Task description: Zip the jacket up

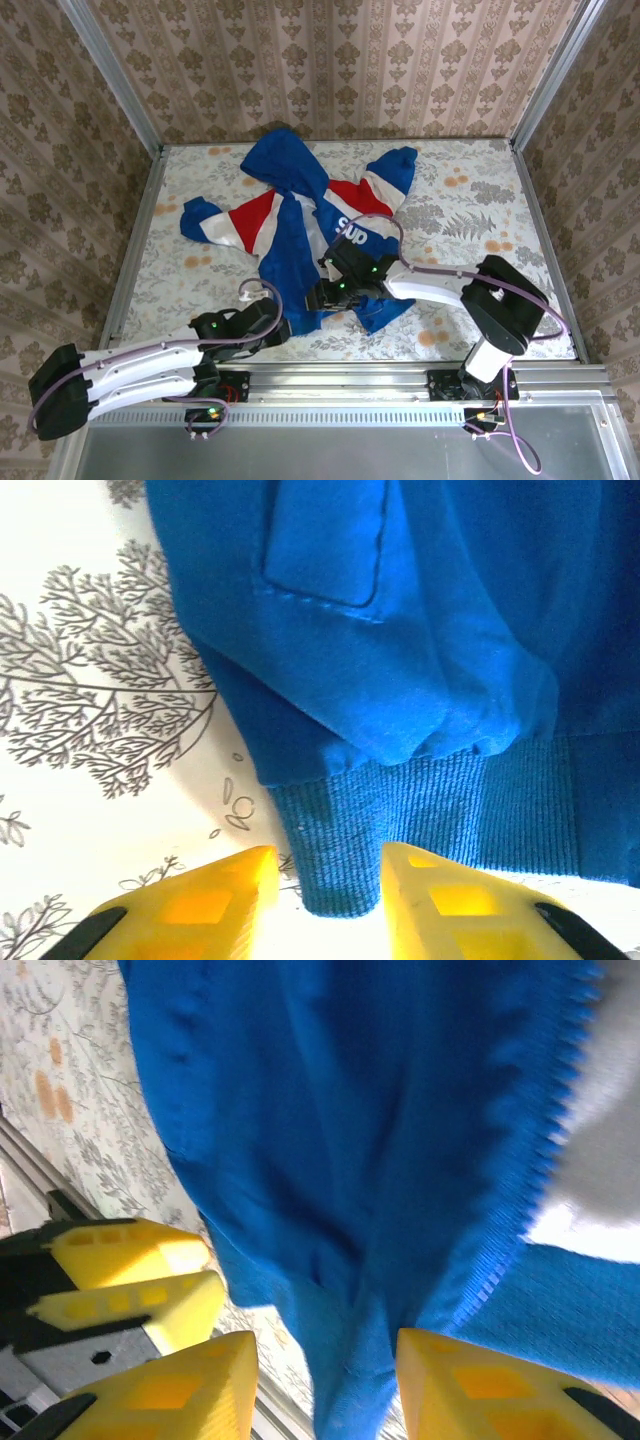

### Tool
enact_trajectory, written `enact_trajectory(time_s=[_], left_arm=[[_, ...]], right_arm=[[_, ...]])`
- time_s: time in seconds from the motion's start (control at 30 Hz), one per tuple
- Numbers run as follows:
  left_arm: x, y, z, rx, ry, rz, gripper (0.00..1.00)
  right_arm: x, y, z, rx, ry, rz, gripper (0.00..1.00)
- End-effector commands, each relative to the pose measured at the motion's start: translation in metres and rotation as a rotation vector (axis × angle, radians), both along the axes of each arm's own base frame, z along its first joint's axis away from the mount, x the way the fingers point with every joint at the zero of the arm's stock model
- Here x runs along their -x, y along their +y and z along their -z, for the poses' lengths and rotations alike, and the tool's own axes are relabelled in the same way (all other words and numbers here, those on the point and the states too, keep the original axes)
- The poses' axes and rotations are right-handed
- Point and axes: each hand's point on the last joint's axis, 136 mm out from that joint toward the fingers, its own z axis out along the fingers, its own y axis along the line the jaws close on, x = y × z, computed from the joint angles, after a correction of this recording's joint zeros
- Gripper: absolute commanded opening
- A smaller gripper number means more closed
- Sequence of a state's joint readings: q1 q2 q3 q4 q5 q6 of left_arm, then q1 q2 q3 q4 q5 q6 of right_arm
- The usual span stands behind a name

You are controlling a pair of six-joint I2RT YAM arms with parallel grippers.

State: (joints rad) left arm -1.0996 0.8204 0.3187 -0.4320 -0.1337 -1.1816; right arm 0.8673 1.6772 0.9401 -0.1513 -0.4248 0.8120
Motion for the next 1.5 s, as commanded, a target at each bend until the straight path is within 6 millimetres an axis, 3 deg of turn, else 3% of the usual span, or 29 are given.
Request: enact_trajectory(time_s=[0.0, 0.1, 0.27, 0.43, 0.6, 0.77, 0.83, 0.87, 0.93, 1.0, 1.2, 1.47], left_arm=[[0.003, 0.010, 0.005, -0.021, 0.018, -0.003, 0.32], [0.000, 0.004, -0.008, 0.006, -0.009, 0.018, 0.32], [-0.002, -0.014, -0.038, 0.037, -0.051, 0.082, 0.47], [-0.004, -0.058, -0.056, 0.032, -0.063, 0.184, 0.51], [-0.009, -0.096, -0.045, -0.029, -0.026, 0.255, 0.54], [-0.013, -0.094, -0.017, -0.098, 0.020, 0.199, 0.54], [-0.013, -0.090, -0.009, -0.122, 0.029, 0.188, 0.49], [-0.013, -0.090, -0.008, -0.124, 0.028, 0.189, 0.42], [-0.013, -0.092, -0.010, -0.102, 0.020, 0.187, 0.18], [-0.015, -0.093, -0.014, -0.059, 0.000, 0.177, 0.02], [-0.018, -0.093, -0.024, 0.158, -0.031, 0.138, 0.00], [-0.018, -0.093, -0.043, 0.392, -0.029, 0.130, 0.00]], right_arm=[[-0.003, 0.013, 0.001, -0.021, 0.019, 0.002, 0.41], [-0.005, 0.012, 0.001, -0.017, 0.017, 0.013, 0.41], [-0.008, 0.002, -0.007, 0.010, -0.009, 0.032, 0.41], [-0.010, -0.009, -0.014, 0.012, -0.008, 0.033, 0.42], [-0.020, -0.042, -0.010, 0.075, -0.014, 0.078, 0.42], [-0.019, -0.060, 0.007, 0.059, 0.046, 0.121, 0.41], [-0.017, -0.060, 0.010, 0.062, 0.060, 0.104, 0.41], [-0.016, -0.060, 0.009, 0.059, 0.059, 0.103, 0.40], [-0.017, -0.058, 0.005, 0.028, 0.049, 0.117, 0.40], [-0.018, -0.056, -0.002, 0.003, 0.037, 0.121, 0.39], [-0.018, -0.045, -0.016, -0.057, 0.031, 0.076, 0.42], [-0.021, -0.021, -0.023, -0.222, 0.078, 0.091, 0.55]])
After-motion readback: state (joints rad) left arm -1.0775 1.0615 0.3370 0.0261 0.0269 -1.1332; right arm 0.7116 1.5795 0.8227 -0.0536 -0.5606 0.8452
